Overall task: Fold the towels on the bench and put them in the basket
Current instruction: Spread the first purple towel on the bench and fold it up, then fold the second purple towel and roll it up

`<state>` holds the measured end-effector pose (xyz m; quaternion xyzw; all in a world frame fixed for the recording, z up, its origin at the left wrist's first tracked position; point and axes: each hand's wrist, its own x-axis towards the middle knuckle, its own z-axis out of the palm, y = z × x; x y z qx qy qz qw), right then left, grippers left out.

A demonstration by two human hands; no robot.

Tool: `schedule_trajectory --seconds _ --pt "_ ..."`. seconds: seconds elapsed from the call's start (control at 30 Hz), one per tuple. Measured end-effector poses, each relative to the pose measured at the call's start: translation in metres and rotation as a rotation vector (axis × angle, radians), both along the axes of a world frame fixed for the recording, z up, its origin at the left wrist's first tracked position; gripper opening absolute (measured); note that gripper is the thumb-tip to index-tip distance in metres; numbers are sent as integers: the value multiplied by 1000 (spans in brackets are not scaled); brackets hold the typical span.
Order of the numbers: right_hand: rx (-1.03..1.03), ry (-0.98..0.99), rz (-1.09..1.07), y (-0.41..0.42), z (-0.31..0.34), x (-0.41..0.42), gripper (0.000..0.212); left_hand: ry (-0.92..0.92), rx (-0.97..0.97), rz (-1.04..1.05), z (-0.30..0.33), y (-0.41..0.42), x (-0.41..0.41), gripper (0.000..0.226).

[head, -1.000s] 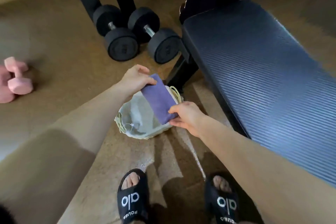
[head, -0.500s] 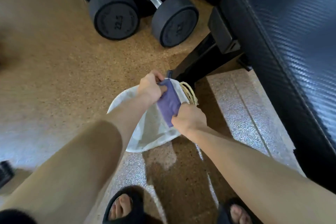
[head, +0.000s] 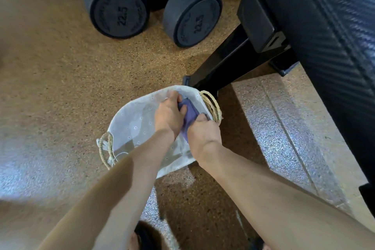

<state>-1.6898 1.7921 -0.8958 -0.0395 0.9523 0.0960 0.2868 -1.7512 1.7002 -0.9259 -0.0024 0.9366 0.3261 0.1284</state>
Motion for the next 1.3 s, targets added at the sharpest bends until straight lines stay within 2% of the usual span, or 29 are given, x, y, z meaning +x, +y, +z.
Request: schedule_trajectory --seconds 0.07,0.17,0.2,0.33,0.43,0.5,0.6,0.67,0.73,0.83,0.9,0.97,1.07,1.17,1.3 --pt "23 14 -2 0 2 0 43 20 -27 -16 -2 4 0 14" --pt "-35 95 -17 1 1 0 70 16 -82 -59 -3 9 -2 14" --pt "-33 87 -5 1 2 1 70 19 -123 -87 -2 10 -2 15" --pt "33 25 96 0 9 -3 41 -28 -258 -207 6 9 -7 24" --pt "49 -77 48 -2 29 0 47 -119 -372 -315 29 0 -7 38" --pt "11 -111 37 -2 54 6 43 -124 -382 -360 58 -10 2 49" --pt "-91 -86 23 2 115 19 36 -79 -267 -370 117 -23 21 49" --pt "-221 8 12 9 171 33 38 -25 -220 -380 164 -26 37 43" --pt "-419 109 -84 22 230 51 33 47 -169 -416 217 -19 56 39" --pt "-608 260 -224 56 317 88 30 202 -56 -449 296 8 95 28" --pt "-665 371 -316 96 363 120 28 265 3 -451 341 35 128 22" --pt "-628 433 -409 152 394 160 24 255 57 -521 374 72 168 20" --pt "-493 386 -520 238 414 236 23 175 154 -717 404 130 240 19" --pt "-401 234 -661 302 418 319 24 4 192 -910 415 186 317 20" --pt "-402 -20 -810 342 407 414 16 -147 53 -1129 410 244 398 55"
